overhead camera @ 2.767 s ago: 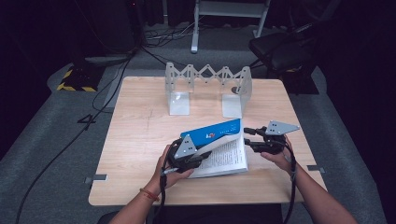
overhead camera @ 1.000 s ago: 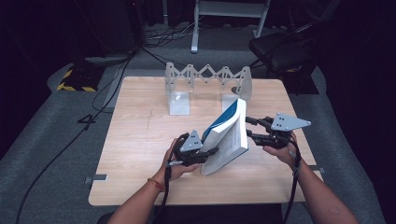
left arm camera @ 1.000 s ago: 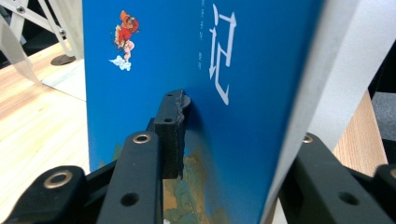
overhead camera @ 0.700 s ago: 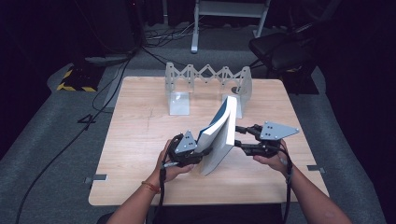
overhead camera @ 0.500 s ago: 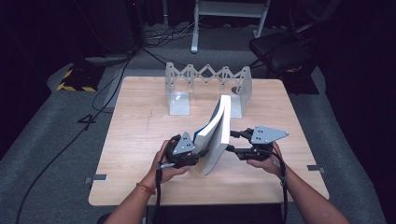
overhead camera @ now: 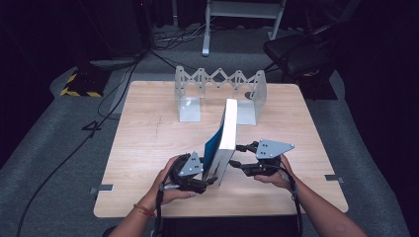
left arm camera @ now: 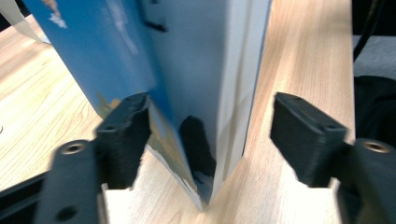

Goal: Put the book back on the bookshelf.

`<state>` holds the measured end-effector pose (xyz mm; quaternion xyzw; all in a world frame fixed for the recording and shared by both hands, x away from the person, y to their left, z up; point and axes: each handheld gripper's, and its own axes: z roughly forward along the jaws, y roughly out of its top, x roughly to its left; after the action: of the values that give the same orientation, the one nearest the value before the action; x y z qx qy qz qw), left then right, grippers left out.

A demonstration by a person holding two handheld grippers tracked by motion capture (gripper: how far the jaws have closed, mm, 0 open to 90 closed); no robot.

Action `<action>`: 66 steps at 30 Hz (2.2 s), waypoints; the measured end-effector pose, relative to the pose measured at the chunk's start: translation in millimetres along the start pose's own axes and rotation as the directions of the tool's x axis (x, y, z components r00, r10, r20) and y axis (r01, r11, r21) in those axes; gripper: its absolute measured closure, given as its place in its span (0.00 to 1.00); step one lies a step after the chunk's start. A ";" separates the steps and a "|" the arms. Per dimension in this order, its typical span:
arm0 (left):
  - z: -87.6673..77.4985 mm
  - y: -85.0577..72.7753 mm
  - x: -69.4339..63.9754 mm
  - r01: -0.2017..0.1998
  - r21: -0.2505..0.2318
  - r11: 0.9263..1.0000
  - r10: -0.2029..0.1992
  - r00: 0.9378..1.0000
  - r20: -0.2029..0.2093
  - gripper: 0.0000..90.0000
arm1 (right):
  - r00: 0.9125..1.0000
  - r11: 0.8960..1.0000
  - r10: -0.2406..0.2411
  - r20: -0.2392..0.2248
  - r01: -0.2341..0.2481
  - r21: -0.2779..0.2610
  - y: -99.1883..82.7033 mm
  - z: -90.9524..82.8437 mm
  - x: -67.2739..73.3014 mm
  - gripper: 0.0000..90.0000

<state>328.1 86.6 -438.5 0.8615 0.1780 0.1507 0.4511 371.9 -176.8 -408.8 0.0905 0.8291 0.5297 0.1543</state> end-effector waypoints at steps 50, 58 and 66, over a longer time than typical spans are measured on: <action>-8.0 -17.0 26.4 0.078 -0.042 0.996 -0.079 0.996 -0.028 0.66 | 0.988 0.996 0.066 0.143 -0.074 0.051 -32.3 0.4 -36.6 0.40; -19.8 -23.5 38.7 0.060 -0.024 0.998 -0.058 0.996 0.063 0.66 | 0.997 0.992 0.072 0.041 -0.076 0.105 -54.0 9.4 -49.7 0.42; -35.7 -34.4 52.9 0.054 -0.017 0.998 -0.050 0.984 0.169 0.66 | 0.994 0.992 0.106 -0.019 -0.104 0.068 -54.0 20.7 -58.8 0.42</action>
<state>354.4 154.1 -442.3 0.8613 0.1601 0.0675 0.4774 435.0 -200.4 -456.4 0.1331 0.8420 0.5102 0.1138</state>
